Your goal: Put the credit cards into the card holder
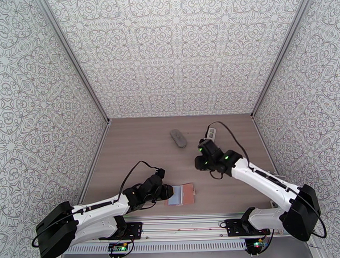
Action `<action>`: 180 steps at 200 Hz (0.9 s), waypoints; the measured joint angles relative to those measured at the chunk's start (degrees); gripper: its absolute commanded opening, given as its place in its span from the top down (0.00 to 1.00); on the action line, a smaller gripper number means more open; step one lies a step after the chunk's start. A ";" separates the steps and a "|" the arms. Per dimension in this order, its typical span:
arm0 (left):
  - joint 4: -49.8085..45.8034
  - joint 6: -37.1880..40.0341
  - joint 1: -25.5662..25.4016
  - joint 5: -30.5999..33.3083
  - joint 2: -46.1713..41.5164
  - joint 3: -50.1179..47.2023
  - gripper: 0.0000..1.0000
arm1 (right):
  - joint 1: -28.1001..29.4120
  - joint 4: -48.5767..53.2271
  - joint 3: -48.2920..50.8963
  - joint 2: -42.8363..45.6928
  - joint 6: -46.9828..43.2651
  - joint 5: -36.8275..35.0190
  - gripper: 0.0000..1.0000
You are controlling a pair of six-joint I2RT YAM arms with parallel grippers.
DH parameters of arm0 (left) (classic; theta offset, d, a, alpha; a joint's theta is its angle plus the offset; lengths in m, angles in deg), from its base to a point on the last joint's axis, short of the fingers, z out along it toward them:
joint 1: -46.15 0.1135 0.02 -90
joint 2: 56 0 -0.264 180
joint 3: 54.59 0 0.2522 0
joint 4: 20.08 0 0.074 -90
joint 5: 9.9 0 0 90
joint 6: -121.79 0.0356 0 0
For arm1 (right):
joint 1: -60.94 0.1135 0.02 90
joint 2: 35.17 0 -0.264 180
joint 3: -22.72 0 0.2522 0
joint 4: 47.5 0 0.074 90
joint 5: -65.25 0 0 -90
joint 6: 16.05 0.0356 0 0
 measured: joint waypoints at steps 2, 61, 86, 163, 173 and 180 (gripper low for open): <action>-0.02 0.00 0.00 0.00 0.00 0.00 0.76 | -0.74 0.20 -0.15 0.00 -0.79 -0.15 0.55; -0.50 0.26 0.00 -0.07 0.09 0.96 0.76 | -12.31 3.17 -3.76 -4.79 -14.23 -3.48 0.31; -0.50 0.39 -0.02 -0.09 0.48 1.33 0.76 | -15.85 4.33 -6.03 -9.27 -17.97 -4.72 0.29; -0.37 0.42 -0.76 -0.26 2.93 1.79 0.76 | -22.29 7.37 -13.42 -19.93 -24.37 -4.63 0.26; -0.35 0.42 -0.83 -0.28 3.23 1.81 0.76 | -22.56 7.65 -14.12 -20.92 -24.92 -4.52 0.26; -0.22 0.42 -0.90 -0.28 3.48 1.81 0.76 | -22.67 7.89 -14.49 -21.53 -25.11 -4.48 0.26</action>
